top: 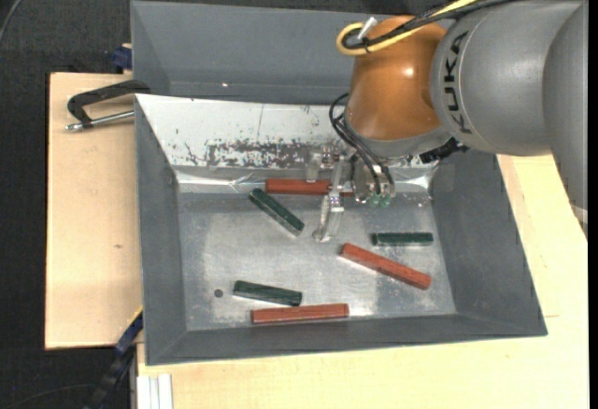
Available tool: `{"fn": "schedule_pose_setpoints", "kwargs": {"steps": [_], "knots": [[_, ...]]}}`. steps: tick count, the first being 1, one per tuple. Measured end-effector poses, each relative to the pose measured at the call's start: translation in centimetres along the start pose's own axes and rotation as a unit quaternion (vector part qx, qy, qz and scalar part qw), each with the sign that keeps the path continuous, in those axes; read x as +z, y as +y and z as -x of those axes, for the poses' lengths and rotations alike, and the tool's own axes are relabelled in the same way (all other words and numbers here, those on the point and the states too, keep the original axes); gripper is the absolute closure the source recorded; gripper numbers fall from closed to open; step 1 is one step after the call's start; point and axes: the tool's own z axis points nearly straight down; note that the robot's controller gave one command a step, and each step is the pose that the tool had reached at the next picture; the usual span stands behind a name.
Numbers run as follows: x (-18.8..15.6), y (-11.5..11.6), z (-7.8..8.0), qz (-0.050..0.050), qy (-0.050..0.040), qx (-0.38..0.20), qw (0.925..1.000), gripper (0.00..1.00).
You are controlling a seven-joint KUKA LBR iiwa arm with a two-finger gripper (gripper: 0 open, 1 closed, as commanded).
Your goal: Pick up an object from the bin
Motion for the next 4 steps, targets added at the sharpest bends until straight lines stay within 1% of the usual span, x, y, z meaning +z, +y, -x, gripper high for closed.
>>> {"fn": "schedule_pose_setpoints", "kwargs": {"steps": [1,2,4], "knots": [[6.82,0.90,0.52,0.000,-0.0011,0.073,0.9973,0.00],[6.42,0.85,0.74,0.000,-0.0047,0.073,0.9973,1.00],[6.42,0.85,0.74,0.001,-0.0047,0.073,0.9973,1.00]]}}
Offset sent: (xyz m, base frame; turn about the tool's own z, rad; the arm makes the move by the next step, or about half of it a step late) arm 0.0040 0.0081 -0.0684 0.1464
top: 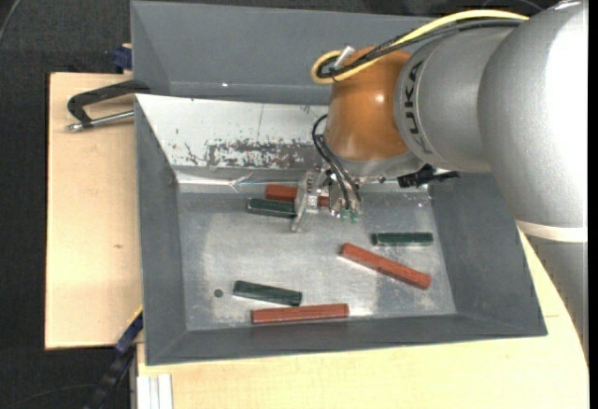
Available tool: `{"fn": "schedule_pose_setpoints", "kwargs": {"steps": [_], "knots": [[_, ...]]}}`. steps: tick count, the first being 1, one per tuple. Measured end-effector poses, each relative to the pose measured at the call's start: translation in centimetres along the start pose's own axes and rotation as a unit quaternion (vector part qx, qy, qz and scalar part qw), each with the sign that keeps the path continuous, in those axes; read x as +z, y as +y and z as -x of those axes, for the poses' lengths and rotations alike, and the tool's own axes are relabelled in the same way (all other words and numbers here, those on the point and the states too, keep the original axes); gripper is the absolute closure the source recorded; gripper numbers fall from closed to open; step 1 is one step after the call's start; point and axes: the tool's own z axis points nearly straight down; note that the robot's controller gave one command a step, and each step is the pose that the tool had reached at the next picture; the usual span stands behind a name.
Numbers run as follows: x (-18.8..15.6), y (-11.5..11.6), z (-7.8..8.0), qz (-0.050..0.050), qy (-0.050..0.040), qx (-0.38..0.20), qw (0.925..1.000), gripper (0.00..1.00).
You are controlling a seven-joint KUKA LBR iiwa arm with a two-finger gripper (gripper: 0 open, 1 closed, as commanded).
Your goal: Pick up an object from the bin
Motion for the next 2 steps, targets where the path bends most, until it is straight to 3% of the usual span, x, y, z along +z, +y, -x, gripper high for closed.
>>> {"fn": "schedule_pose_setpoints", "kwargs": {"steps": [2], "knots": [[0.00,0.00,0.00,0.000,0.0000,0.000,1.0000,1.00]]}}
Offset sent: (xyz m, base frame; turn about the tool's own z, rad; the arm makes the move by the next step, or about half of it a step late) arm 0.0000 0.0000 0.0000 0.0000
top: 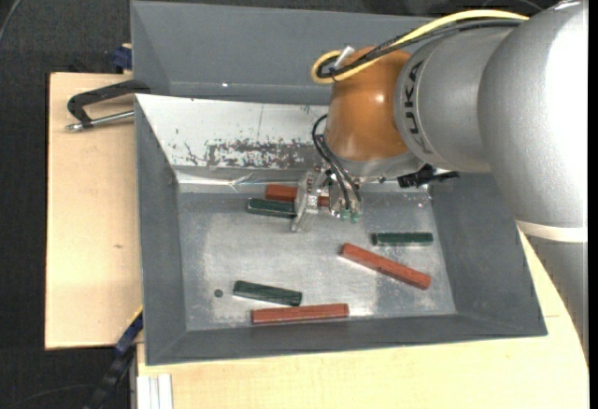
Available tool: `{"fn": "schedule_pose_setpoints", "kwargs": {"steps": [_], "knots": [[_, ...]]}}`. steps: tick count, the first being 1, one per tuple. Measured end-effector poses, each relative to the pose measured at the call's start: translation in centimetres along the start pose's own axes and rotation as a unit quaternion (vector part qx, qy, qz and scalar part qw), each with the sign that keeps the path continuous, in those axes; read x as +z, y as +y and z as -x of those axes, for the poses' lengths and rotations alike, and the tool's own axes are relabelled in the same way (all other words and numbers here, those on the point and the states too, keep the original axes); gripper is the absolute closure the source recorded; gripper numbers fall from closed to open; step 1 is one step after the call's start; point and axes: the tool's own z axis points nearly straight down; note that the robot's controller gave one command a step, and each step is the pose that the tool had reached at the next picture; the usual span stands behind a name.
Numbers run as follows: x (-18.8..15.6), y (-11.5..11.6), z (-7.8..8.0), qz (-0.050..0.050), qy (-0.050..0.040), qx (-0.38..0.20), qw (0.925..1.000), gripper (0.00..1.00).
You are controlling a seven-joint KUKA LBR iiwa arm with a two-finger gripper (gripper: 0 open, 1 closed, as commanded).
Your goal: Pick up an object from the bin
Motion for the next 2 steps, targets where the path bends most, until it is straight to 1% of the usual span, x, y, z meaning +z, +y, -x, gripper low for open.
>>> {"fn": "schedule_pose_setpoints", "kwargs": {"steps": [1,2], "knots": [[0.0,0.0,0.0,0.000,0.0000,0.000,1.0000,1.00],[-7.7,2.3,0.3,0.001,-0.0017,0.038,0.9993,1.00]]}}
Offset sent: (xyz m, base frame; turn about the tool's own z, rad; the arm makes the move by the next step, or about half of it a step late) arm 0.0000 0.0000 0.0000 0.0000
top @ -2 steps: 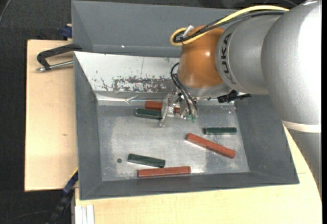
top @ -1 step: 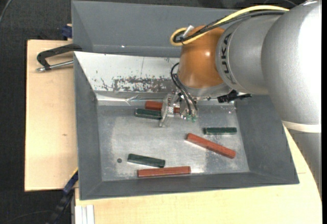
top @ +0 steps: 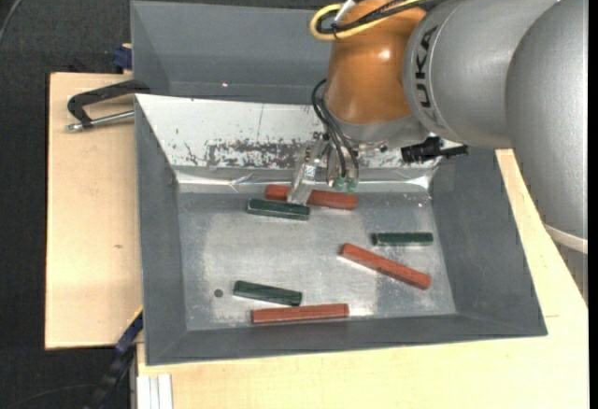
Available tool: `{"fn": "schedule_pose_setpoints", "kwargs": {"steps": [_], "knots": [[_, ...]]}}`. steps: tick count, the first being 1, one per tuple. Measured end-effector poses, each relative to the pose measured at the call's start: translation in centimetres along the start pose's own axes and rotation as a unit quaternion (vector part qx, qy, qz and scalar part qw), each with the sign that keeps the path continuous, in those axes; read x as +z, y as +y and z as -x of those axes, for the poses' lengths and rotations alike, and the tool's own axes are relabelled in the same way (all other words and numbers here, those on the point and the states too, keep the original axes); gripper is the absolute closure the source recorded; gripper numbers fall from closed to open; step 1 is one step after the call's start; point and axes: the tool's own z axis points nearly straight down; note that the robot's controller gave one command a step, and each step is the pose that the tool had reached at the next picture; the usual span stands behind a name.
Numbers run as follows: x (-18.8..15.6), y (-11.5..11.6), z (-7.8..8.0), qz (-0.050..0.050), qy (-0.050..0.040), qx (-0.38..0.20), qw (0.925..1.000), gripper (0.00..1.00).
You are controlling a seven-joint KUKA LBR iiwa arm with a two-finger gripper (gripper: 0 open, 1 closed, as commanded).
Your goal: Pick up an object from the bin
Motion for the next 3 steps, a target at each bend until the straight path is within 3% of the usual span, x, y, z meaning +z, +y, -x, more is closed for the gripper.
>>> {"fn": "schedule_pose_setpoints", "kwargs": {"steps": [1,2,3], "knots": [[0.5,-0.2,-0.2,-0.002,0.0044,0.000,1.0000,0.00],[8.2,-0.7,-0.8,-0.004,0.0074,-0.003,1.0000,0.00],[7.1,-0.6,0.1,0.000,-0.0076,-0.003,1.0000,1.00]]}}
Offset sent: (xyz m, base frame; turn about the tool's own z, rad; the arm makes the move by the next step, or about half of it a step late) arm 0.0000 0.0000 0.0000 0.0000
